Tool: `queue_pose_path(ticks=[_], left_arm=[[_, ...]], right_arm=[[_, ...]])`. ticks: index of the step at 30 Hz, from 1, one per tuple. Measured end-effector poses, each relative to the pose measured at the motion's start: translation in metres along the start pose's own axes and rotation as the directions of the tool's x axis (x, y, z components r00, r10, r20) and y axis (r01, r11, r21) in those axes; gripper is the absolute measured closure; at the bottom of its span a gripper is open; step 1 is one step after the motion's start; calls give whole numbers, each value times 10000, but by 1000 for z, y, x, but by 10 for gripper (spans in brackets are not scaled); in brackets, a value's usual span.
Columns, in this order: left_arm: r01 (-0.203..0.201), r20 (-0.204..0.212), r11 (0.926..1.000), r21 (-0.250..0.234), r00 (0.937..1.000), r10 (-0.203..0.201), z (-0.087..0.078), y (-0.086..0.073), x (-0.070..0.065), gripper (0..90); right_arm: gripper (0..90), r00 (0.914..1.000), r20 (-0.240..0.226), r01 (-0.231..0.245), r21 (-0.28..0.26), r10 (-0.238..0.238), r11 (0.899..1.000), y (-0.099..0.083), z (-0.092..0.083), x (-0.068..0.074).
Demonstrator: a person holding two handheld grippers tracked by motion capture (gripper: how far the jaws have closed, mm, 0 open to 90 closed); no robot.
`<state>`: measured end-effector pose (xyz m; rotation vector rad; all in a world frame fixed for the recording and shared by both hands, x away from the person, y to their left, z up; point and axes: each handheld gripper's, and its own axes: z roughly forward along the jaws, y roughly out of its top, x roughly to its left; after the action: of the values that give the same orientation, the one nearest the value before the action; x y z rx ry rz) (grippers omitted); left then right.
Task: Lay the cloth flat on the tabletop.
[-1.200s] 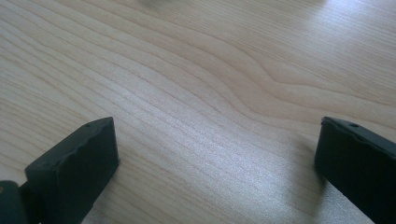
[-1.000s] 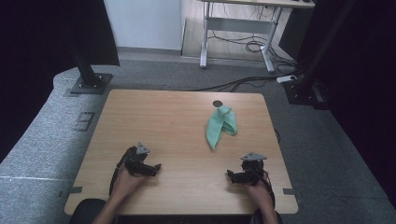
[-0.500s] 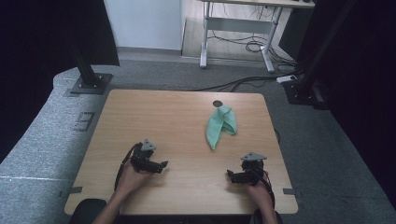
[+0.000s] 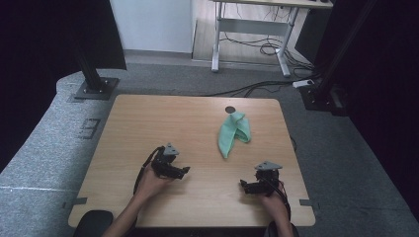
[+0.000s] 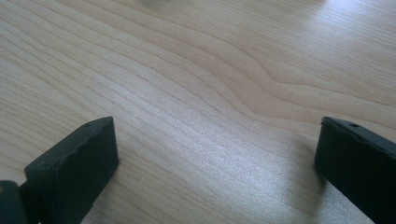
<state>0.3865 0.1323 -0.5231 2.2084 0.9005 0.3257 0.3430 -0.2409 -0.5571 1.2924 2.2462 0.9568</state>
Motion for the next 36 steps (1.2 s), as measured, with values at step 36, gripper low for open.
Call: queue_pose_path(ticks=[36], left_arm=[[-1274,1045,9899,-629,9855,1335,55,90,-38,411]], right_arm=[[0,10000,3,12,-2,-12,10000,0,0,0]])
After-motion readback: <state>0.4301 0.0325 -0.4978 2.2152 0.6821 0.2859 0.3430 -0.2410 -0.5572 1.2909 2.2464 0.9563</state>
